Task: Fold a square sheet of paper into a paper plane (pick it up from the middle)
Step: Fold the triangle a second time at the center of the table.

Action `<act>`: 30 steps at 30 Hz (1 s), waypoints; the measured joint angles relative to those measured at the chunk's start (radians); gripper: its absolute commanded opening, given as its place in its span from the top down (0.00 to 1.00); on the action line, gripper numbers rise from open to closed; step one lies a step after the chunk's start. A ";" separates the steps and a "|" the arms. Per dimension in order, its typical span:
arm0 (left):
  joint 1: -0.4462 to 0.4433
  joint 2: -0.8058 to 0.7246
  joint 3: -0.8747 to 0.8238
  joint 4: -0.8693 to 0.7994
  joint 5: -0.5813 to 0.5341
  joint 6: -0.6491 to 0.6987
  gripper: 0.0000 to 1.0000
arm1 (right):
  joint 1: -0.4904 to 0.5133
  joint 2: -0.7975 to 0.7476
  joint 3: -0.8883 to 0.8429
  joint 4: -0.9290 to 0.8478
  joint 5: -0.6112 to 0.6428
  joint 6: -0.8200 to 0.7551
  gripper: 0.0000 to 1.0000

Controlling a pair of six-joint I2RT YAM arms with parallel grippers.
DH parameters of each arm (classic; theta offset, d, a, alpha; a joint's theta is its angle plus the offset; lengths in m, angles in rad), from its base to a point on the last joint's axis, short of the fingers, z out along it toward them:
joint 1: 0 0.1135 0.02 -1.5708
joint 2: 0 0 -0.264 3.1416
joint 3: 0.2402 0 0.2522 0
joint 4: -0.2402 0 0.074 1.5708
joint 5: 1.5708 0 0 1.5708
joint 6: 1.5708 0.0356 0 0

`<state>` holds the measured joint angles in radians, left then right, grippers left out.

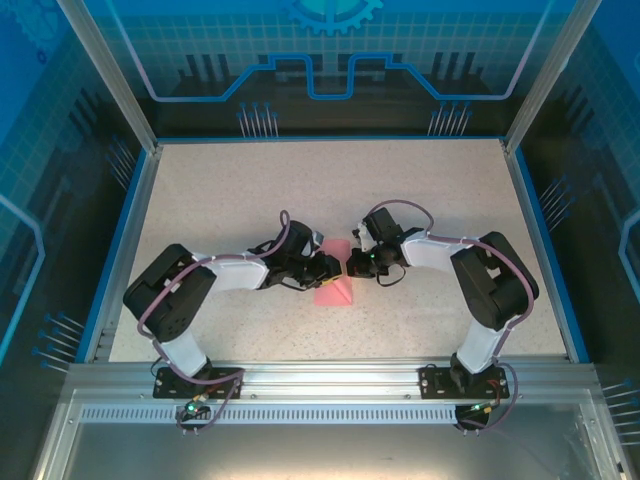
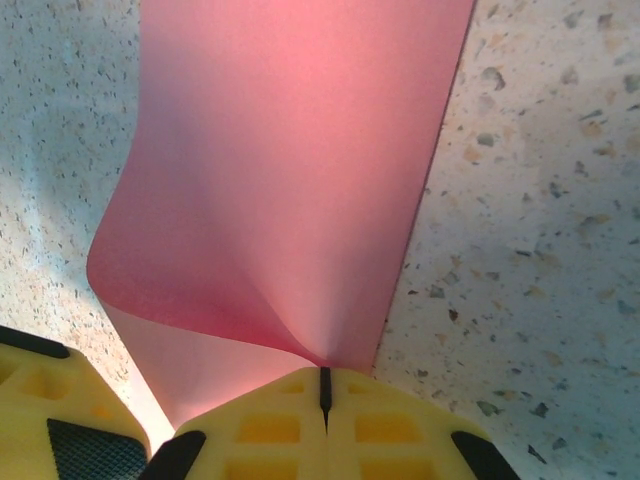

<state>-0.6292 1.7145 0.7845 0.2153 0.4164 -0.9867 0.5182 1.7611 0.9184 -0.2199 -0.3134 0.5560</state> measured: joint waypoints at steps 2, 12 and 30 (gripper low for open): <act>0.000 0.010 0.000 0.000 0.000 0.002 0.74 | 0.000 0.006 0.000 0.000 0.000 0.000 0.94; 0.000 0.036 0.012 -0.009 -0.001 0.021 0.75 | -0.002 0.023 0.007 0.000 -0.001 0.000 0.94; 0.000 0.066 0.023 -0.051 -0.013 0.028 0.76 | -0.002 0.024 0.008 0.000 0.000 0.004 0.94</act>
<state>-0.6292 1.7805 0.8074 0.1646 0.4038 -0.9585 0.5163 1.7855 0.9260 -0.2199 -0.3134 0.5598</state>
